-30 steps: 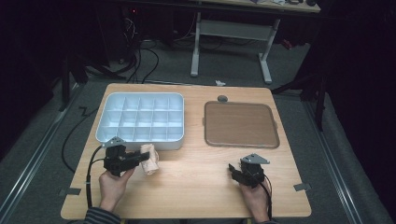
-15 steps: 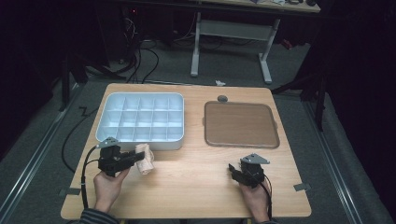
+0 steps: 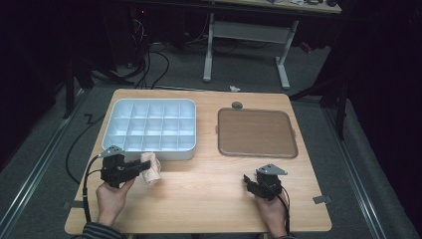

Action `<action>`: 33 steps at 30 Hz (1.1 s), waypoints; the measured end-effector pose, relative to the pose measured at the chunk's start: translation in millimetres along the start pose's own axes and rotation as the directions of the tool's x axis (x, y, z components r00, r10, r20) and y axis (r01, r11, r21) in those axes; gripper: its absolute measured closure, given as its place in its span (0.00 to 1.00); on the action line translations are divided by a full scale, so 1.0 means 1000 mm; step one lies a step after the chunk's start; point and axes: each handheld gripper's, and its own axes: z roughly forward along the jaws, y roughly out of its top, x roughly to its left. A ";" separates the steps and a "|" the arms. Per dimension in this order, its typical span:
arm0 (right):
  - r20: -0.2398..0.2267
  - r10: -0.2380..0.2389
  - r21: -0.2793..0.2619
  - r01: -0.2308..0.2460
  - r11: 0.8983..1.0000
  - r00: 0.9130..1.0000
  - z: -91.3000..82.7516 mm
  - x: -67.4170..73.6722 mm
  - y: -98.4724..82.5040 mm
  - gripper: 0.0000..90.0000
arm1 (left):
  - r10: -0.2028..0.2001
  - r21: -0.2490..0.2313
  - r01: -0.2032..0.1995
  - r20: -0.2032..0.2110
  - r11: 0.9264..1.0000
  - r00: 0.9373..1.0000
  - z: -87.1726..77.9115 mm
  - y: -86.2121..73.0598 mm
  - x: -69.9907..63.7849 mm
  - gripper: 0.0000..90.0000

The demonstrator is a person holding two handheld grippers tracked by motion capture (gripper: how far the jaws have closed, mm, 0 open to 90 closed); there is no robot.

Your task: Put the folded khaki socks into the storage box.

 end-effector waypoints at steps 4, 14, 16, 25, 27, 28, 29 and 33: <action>0.000 0.000 0.000 0.000 1.000 1.000 0.000 0.000 0.000 0.49 | -0.003 -0.002 0.003 0.000 1.000 1.000 -0.002 0.001 0.002 0.79; 0.000 0.001 0.000 -0.001 1.000 1.000 0.000 0.000 0.000 0.49 | -0.006 -0.008 0.006 -0.014 1.000 1.000 -0.005 0.005 0.006 0.79; 0.000 0.000 0.000 0.000 1.000 1.000 0.000 0.000 0.000 0.49 | -0.005 -0.009 0.005 -0.016 1.000 1.000 -0.007 0.006 0.007 0.79; 0.000 0.001 0.000 -0.001 1.000 1.000 0.000 0.000 0.000 0.49 | 0.002 -0.008 -0.002 -0.020 1.000 1.000 -0.009 0.013 0.009 0.79; -0.001 0.001 0.000 -0.001 1.000 1.000 0.000 0.000 0.000 0.49 | 0.003 -0.010 -0.003 -0.025 1.000 1.000 -0.009 0.015 0.009 0.79; 0.000 0.000 0.000 0.000 1.000 1.000 0.000 0.000 0.000 0.49 | 0.005 -0.008 -0.005 -0.025 1.000 1.000 -0.009 0.016 0.009 0.79; 0.000 0.001 0.000 -0.001 1.000 1.000 0.000 0.000 0.000 0.49 | 0.008 -0.009 -0.008 -0.024 1.000 1.000 -0.009 0.018 0.008 0.80; -0.001 0.001 0.000 -0.001 1.000 1.000 0.000 0.000 0.000 0.49 | 0.015 -0.006 -0.016 -0.027 1.000 1.000 -0.009 0.021 0.008 0.79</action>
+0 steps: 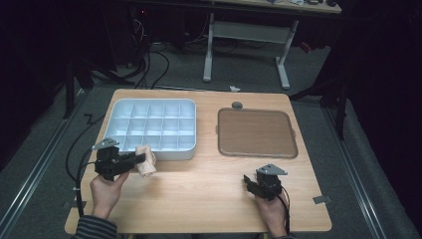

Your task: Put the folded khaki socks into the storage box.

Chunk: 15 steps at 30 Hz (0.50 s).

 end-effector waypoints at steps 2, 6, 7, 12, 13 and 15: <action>0.001 -0.001 0.000 0.001 1.000 1.000 0.000 0.000 0.000 0.49 | 0.005 0.001 -0.005 -0.004 1.000 1.000 0.000 0.002 0.000 0.79; 0.000 0.000 0.000 0.000 1.000 1.000 0.000 0.000 0.000 0.49 | 0.006 0.002 -0.006 -0.004 1.000 1.000 -0.001 0.006 0.001 0.80; 0.001 0.000 0.000 0.000 1.000 1.000 0.000 0.000 0.000 0.49 | 0.006 0.002 -0.006 -0.004 1.000 1.000 -0.001 0.006 0.001 0.79; 0.001 0.000 0.000 0.000 1.000 1.000 0.000 0.000 0.000 0.49 | 0.009 0.008 -0.009 0.001 1.000 1.000 0.001 0.011 0.001 0.79; 0.001 0.000 0.000 0.000 1.000 1.000 0.000 0.000 0.000 0.49 | 0.012 0.007 -0.012 0.006 1.000 1.000 0.002 0.015 0.001 0.80; 0.001 0.000 0.000 0.000 1.000 1.000 0.000 0.000 0.000 0.49 | 0.016 0.008 -0.016 0.002 1.000 1.000 0.003 0.016 0.001 0.79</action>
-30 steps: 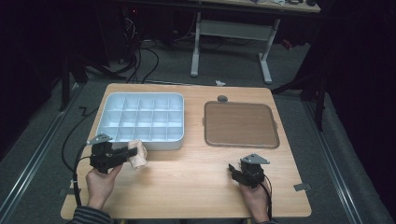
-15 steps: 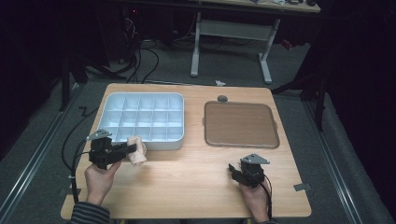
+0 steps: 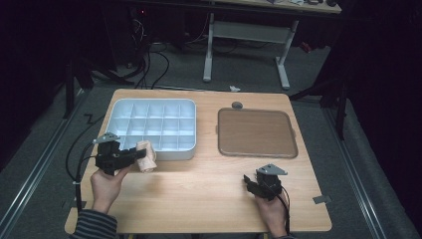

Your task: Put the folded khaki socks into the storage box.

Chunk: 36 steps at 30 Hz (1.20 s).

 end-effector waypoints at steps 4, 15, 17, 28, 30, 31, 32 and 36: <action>0.000 0.000 0.000 0.000 1.000 1.000 0.000 0.000 0.000 0.49 | 0.011 0.005 -0.011 -0.004 1.000 1.000 0.002 0.007 -0.001 0.80; -0.001 0.000 0.000 0.000 1.000 1.000 0.000 0.000 0.000 0.49 | 0.022 0.015 -0.022 -0.005 1.000 1.000 0.004 0.017 0.002 0.80; 0.000 0.000 0.000 0.000 1.000 1.000 0.000 0.000 0.000 0.49 | 0.014 0.014 -0.013 -0.007 1.000 1.000 0.003 0.019 0.004 0.80; 0.000 -0.001 0.000 0.001 1.000 1.000 0.000 0.000 0.000 0.49 | 0.028 0.036 -0.028 -0.017 0.999 0.999 0.009 0.033 0.005 0.80; 0.000 -0.001 0.000 0.001 1.000 1.000 0.000 0.000 0.000 0.49 | 0.031 0.039 -0.031 -0.015 0.999 0.999 0.010 0.035 0.005 0.80; 0.000 0.000 0.000 0.000 1.000 1.000 0.000 0.000 0.000 0.49 | 0.031 0.039 -0.031 -0.015 0.999 0.999 0.010 0.035 0.005 0.80; 0.000 0.000 0.000 0.000 1.000 1.000 0.000 0.000 0.000 0.49 | 0.036 0.042 -0.035 -0.012 0.999 0.999 0.010 0.039 0.005 0.80; 0.000 0.000 0.000 0.000 1.000 1.000 0.000 0.000 0.000 0.49 | 0.037 0.045 -0.037 -0.014 0.998 0.999 0.008 0.045 0.006 0.80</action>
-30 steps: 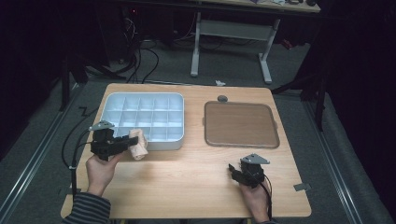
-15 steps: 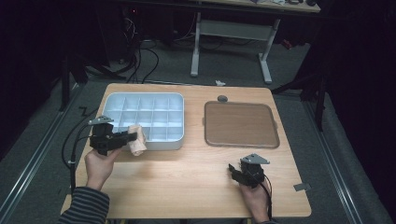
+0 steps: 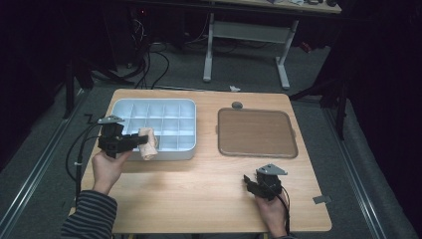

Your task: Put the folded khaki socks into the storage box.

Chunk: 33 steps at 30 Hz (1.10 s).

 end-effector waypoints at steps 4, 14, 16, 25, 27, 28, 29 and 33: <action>0.000 -0.001 0.001 0.001 1.000 1.000 0.000 0.000 0.000 0.49 | -0.002 -0.005 0.002 0.002 1.000 1.000 -0.002 0.008 0.002 0.80; 0.000 -0.002 0.000 0.002 1.000 1.000 0.000 0.000 0.000 0.49 | 0.016 0.038 -0.016 -0.011 0.999 1.000 0.017 0.014 0.005 0.80; 0.000 -0.002 0.000 0.002 1.000 1.000 0.000 0.000 0.000 0.49 | 0.015 0.045 -0.014 -0.016 0.999 1.000 0.021 0.014 0.007 0.80; 0.000 -0.001 0.000 0.001 1.000 1.000 0.000 0.000 0.000 0.49 | -0.021 0.049 0.021 -0.013 0.999 1.000 0.031 0.014 0.016 0.79; 0.000 -0.001 0.000 0.001 1.000 1.000 0.000 0.000 0.000 0.49 | -0.026 0.046 0.027 -0.014 0.999 1.000 0.032 0.015 0.017 0.79; -0.001 -0.001 0.000 0.001 1.000 1.000 0.000 0.000 0.000 0.49 | -0.029 0.046 0.029 -0.014 0.999 0.999 0.033 0.014 0.018 0.79; -0.001 -0.001 0.000 0.001 1.000 1.000 0.000 0.000 0.000 0.49 | -0.029 0.046 0.029 -0.014 0.999 0.999 0.033 0.014 0.018 0.79; 0.000 -0.001 0.000 0.001 1.000 1.000 0.000 0.000 0.000 0.49 | -0.035 0.052 0.036 -0.013 0.998 0.999 0.037 0.014 0.020 0.79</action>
